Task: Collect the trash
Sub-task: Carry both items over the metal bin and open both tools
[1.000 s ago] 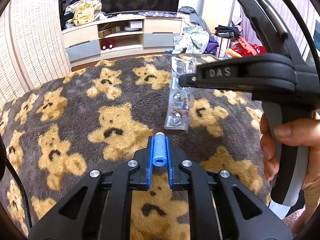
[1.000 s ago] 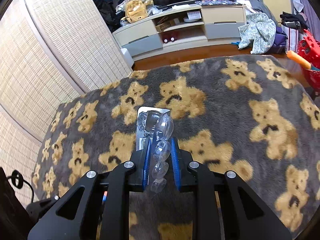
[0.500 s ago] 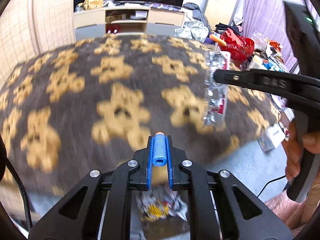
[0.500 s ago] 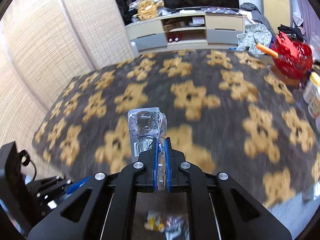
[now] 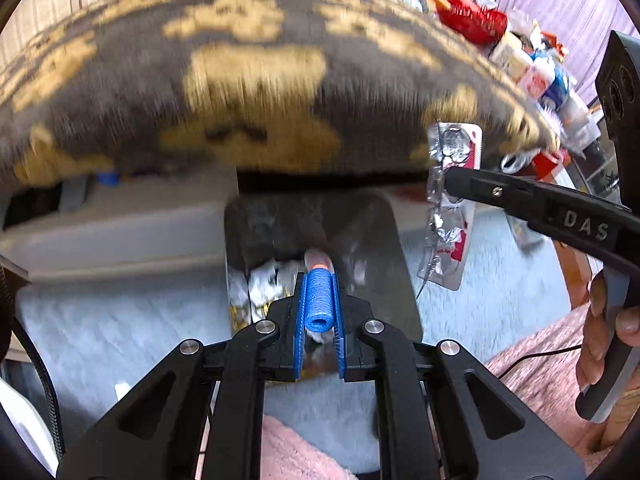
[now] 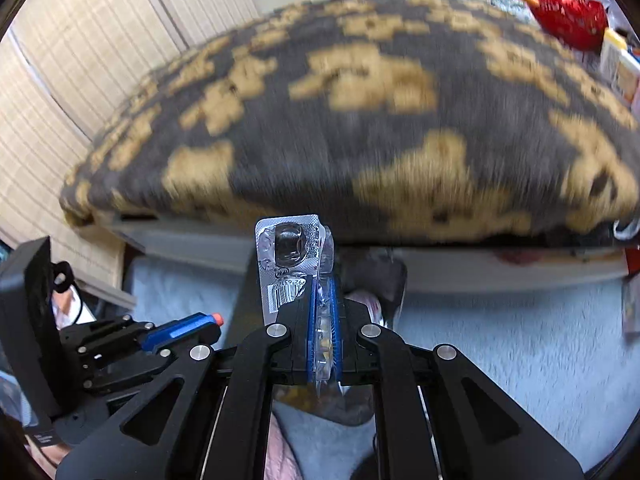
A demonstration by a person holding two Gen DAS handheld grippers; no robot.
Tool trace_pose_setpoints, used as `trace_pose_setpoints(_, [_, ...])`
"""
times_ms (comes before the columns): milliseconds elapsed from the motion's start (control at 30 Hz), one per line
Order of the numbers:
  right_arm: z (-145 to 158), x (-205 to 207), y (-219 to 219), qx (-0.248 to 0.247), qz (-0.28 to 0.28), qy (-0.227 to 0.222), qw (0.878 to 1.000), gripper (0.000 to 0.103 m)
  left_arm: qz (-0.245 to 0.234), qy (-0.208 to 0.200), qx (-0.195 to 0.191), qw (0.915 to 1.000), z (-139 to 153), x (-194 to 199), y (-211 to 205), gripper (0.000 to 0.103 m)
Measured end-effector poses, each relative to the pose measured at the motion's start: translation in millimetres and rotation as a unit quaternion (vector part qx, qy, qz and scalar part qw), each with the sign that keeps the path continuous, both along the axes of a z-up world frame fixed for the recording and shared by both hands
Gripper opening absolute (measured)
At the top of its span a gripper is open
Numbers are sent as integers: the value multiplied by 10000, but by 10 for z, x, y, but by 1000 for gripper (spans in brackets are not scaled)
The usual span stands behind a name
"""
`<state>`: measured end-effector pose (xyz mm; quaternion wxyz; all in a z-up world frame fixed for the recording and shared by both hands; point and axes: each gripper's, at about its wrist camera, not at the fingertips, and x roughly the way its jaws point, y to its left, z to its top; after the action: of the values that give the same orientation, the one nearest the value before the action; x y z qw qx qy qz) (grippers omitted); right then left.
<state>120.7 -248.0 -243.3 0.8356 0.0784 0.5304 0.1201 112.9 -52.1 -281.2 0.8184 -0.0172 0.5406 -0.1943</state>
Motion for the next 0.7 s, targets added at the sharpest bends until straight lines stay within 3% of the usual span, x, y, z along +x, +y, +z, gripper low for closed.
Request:
trace_pose_setpoints(233, [-412, 53, 28, -47, -108, 511, 9986, 11, -95, 358, -1, 9993, -317, 26, -43, 12])
trace_pose_setpoints(367, [-461, 99, 24, -48, -172, 598, 9980, 15, -42, 398, -17, 9992, -362, 63, -17, 27])
trace_pose_setpoints(433, [-462, 119, 14, -7, -201, 626, 9978, 34, -21, 377, -35, 9993, -352, 83, 1, 32])
trace_pose_setpoints(500, [-458, 125, 4, -39, -211, 609, 9979, 36, 23, 346, -56, 9994, -321, 103, 39, 34])
trace_pose_setpoints(567, [-459, 139, -31, -29, -232, 609, 9979, 45, 77, 314, -55, 9995, -293, 128, 63, 42])
trace_pose_setpoints(633, [-430, 143, -64, -51, -263, 572, 9980, 73, 122, 254, -34, 9996, -240, 141, 82, 52])
trace_pose_setpoints(700, [-356, 132, -91, -184, -293, 439, 9984, 84, 171, 135, -37, 9998, -151, 149, 102, 61])
